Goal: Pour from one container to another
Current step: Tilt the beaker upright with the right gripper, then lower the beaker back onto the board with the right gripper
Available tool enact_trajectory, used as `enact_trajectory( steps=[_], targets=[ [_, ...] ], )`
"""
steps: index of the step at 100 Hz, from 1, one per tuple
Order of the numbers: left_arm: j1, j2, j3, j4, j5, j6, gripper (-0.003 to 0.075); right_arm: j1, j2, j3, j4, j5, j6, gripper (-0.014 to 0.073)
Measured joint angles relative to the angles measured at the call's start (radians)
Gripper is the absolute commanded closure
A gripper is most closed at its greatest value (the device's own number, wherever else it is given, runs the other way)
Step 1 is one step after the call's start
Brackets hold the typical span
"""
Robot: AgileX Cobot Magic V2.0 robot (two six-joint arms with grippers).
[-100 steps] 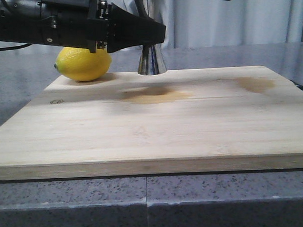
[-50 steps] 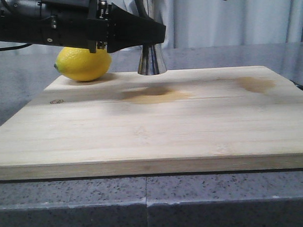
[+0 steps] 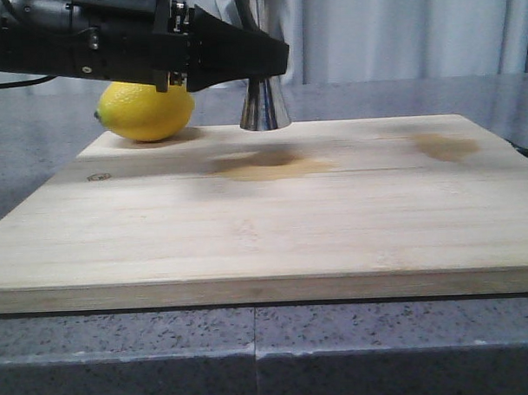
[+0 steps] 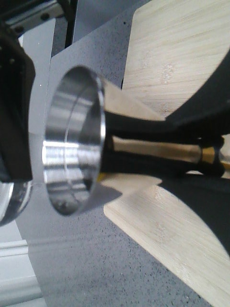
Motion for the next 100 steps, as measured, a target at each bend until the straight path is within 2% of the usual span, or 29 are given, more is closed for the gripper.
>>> enact_trajectory(
  steps=[27,46,100],
  targets=[
    [0.0,0.0,0.0,0.002,0.0,0.0,0.0722,-0.074,-0.017,0.019,0.36,0.028,0.002,0.0315],
    [0.0,0.0,0.0,0.002,0.0,0.0,0.0723,-0.137,-0.076,0.12,0.518,-0.026,0.002,0.0315],
    [0.0,0.0,0.0,0.002,0.0,0.0,0.0722,-0.284,-0.127,0.472,0.65,-0.419,-0.001,0.0315]
  ],
)
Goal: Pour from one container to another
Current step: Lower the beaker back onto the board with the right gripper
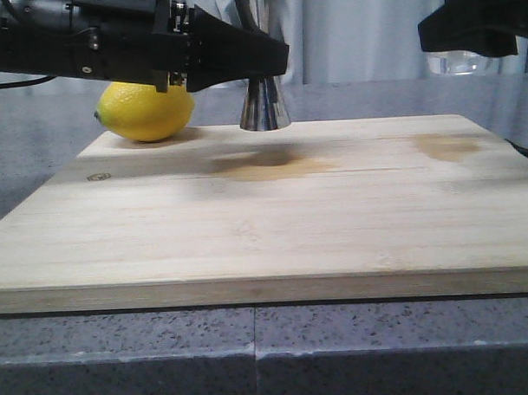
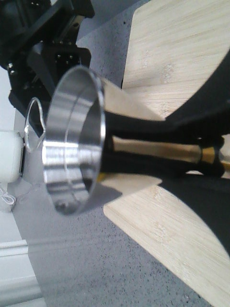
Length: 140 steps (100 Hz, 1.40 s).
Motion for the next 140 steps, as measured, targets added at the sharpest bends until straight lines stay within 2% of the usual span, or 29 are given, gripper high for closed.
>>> enact_trajectory(
  steps=[28,57,140],
  targets=[
    [0.0,0.0,0.0,0.0,0.0,0.0,0.0722,-0.007,0.076,0.057,0.007,-0.137,-0.052,0.0315],
    [0.0,0.0,0.0,0.0,0.0,0.0,0.0722,-0.007,0.183,0.063,0.097,-0.208,-0.101,0.0315],
    [0.0,0.0,0.0,0.0,0.0,0.0,0.0722,-0.027,0.196,0.067,0.105,-0.179,-0.124,0.0314]
  ],
)
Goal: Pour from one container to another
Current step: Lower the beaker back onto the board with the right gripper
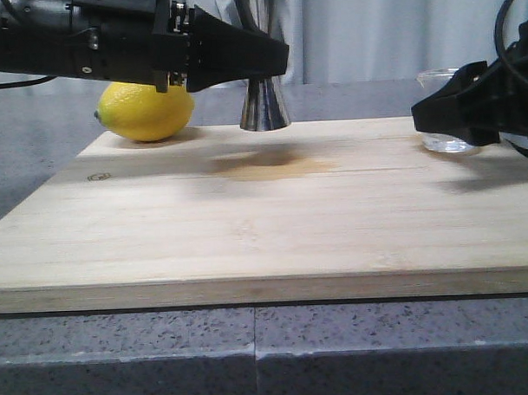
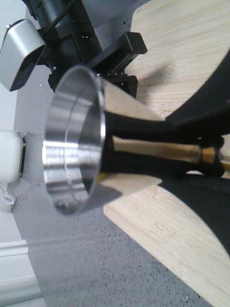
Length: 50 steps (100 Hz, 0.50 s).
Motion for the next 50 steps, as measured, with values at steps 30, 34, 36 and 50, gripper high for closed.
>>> enact_trajectory(
  steps=[30,34,36,50],
  targets=[
    [0.0,0.0,0.0,0.0,0.0,0.0,0.0722,0.0,0.0,0.0,0.002,0.002,0.0,0.03],
    [0.0,0.0,0.0,0.0,0.0,0.0,0.0722,0.0,0.0,0.0,0.002,0.002,-0.001,0.0282],
    [0.0,0.0,0.0,0.0,0.0,0.0,0.0722,0.0,0.0,0.0,0.002,0.004,-0.001,0.0268],
    [0.0,0.0,0.0,0.0,0.0,0.0,0.0722,0.0,0.0,0.0,0.002,0.008,-0.001,0.0146]
  ],
)
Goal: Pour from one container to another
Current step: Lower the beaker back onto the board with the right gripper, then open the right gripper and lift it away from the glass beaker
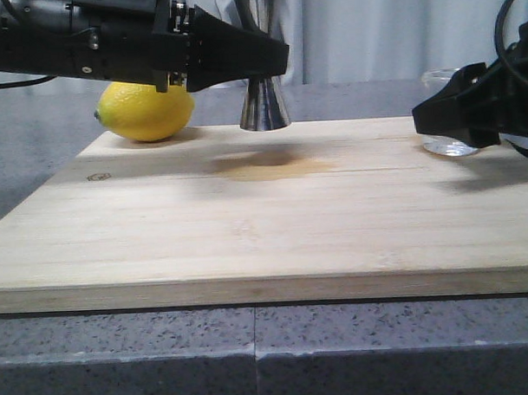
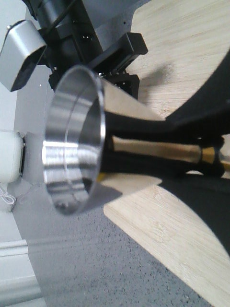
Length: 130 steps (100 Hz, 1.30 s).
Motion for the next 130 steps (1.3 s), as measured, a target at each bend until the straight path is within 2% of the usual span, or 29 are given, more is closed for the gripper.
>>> enact_trajectory(
  steps=[9,18,43,74,93,112,130],
  targets=[
    [0.0,0.0,0.0,0.0,0.0,0.0,0.0722,0.0,0.0,0.0,0.0,0.001,0.0,0.0081],
    [0.0,0.0,0.0,0.0,0.0,0.0,0.0722,0.0,0.0,0.0,0.0,0.001,0.0,0.0052],
    [0.0,0.0,0.0,0.0,0.0,0.0,0.0722,0.0,-0.032,0.0,0.0,0.006,0.0,0.0049],
    [0.0,0.0,0.0,0.0,0.0,0.0,0.0722,0.0,-0.215,0.0,0.0,0.03,0.017,0.005],
    [0.0,0.0,0.0,0.0,0.0,0.0,0.0722,0.0,-0.338,-0.001,0.027,0.136,0.044,0.005],
    [0.0,0.0,0.0,0.0,0.0,0.0,0.0722,0.0,-0.448,-0.042,0.038,0.36,0.061,0.005],
    [0.0,0.0,0.0,0.0,0.0,0.0,0.0723,-0.002,-0.506,-0.044,0.039,0.414,0.064,0.005]
  ],
)
